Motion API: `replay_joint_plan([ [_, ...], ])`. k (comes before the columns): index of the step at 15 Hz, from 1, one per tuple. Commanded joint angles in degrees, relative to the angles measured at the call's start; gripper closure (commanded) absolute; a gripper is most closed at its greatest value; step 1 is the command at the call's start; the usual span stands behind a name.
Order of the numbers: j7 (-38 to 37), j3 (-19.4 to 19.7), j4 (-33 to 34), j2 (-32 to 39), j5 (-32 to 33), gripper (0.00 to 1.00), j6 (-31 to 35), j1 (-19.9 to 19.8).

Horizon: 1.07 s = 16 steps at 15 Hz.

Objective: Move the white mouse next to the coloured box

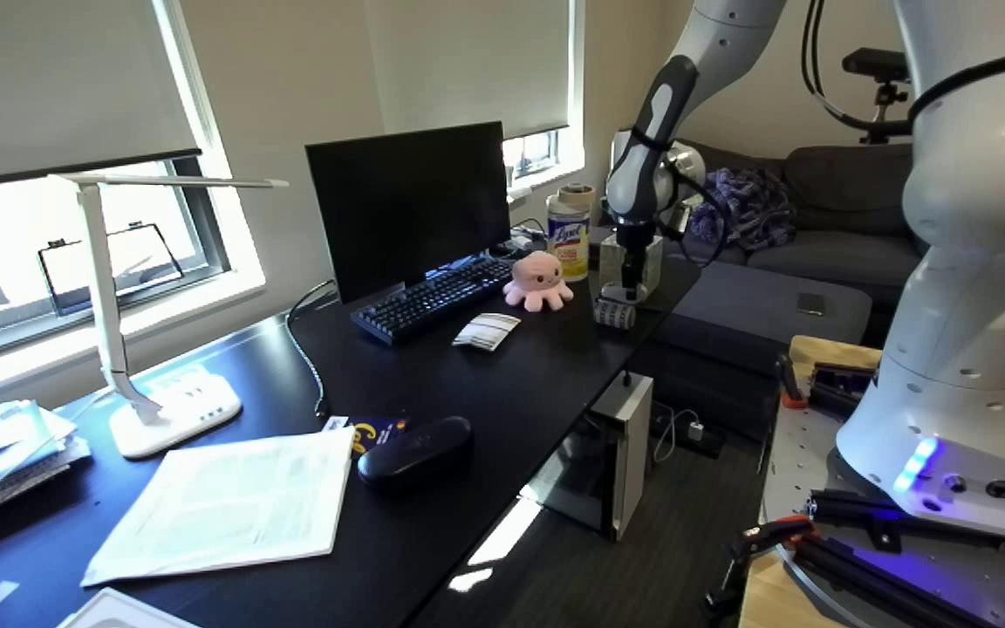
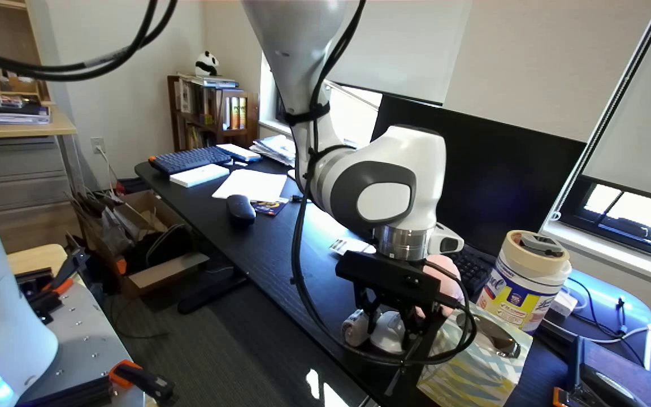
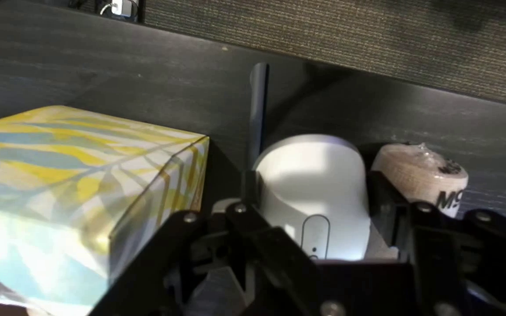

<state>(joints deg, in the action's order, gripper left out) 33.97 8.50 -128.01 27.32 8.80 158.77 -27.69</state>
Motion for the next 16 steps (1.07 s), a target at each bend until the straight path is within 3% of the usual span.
replay_joint_plan([
  [1,3.8,-2.7,1.9,2.5,-1.9,0.63,1.6,-2.9],
  [8,4.8,-5.0,1.6,2.9,-2.1,0.63,1.7,-3.9],
  [16,2.4,-4.2,0.3,2.1,-1.8,0.63,1.8,-2.5],
])
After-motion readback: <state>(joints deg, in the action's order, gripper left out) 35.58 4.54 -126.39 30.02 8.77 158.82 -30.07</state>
